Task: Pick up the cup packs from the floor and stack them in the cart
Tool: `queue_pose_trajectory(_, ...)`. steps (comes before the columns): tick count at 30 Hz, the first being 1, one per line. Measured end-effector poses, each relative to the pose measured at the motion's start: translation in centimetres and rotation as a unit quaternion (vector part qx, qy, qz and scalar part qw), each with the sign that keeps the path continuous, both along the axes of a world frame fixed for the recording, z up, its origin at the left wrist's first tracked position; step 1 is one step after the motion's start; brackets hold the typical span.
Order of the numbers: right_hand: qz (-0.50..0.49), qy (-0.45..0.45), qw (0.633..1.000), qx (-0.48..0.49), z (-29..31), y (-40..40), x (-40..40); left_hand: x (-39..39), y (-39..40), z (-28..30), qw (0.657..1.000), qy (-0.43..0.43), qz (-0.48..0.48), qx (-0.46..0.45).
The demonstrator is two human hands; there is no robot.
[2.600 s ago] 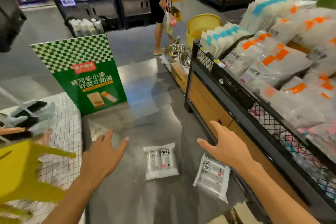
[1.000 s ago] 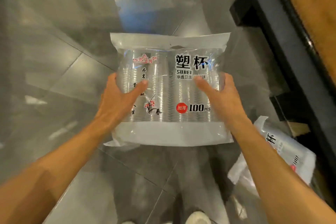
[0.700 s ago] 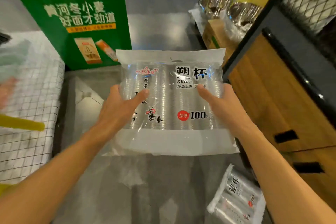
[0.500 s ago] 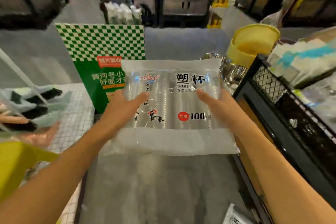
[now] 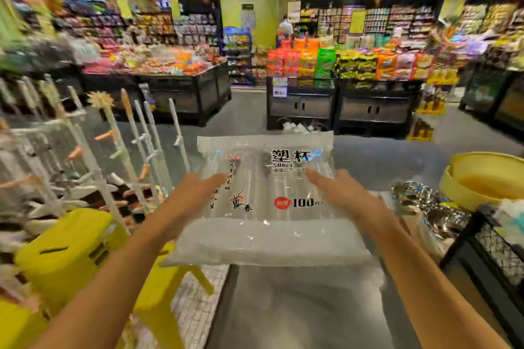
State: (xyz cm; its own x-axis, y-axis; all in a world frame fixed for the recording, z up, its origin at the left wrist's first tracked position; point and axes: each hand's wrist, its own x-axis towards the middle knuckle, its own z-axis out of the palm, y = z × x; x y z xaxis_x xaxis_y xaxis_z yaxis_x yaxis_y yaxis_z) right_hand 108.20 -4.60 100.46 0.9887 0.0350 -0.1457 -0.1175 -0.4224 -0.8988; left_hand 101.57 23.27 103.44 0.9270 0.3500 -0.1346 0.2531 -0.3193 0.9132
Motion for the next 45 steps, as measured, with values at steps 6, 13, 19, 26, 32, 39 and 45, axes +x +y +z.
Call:
queue_pose_trajectory(6,0.209,-0.007,0.976,0.054,1.3,12.4,-0.8,-11.7,8.1,2.2,0.986,-0.034,0.162,-0.007)
queue_pose_trajectory(13,0.451,-0.028,0.889,0.075,4.6,25.8,-12.3,-30.0,11.6,2.1,0.913,-0.049,0.402,0.043)
queue_pose_trajectory(19,0.611,0.023,0.785,0.096,0.7,35.3,-26.4,-47.8,9.5,1.1,0.827,-0.039,0.558,0.054)
queue_pose_trajectory(26,0.761,0.015,0.644,0.079,-0.7,41.3,-48.9,-69.0,4.0,-1.5,0.692,-0.011,0.721,0.038)
queue_pose_trajectory(32,0.848,0.015,0.523,0.087,-2.1,42.3,-70.0,-87.2,-1.4,-3.9,0.587,0.013,0.809,0.004)
queue_pose_trajectory(39,0.908,0.008,0.419,0.011,-4.3,42.8,-90.5,-102.4,-6.4,-6.1,0.514,-0.013,0.858,-0.010)
queue_pose_trajectory(45,0.934,-0.045,0.350,-0.060,-10.1,46.9,-103.9,-112.0,-6.6,-11.0,0.431,-0.020,0.901,-0.053)
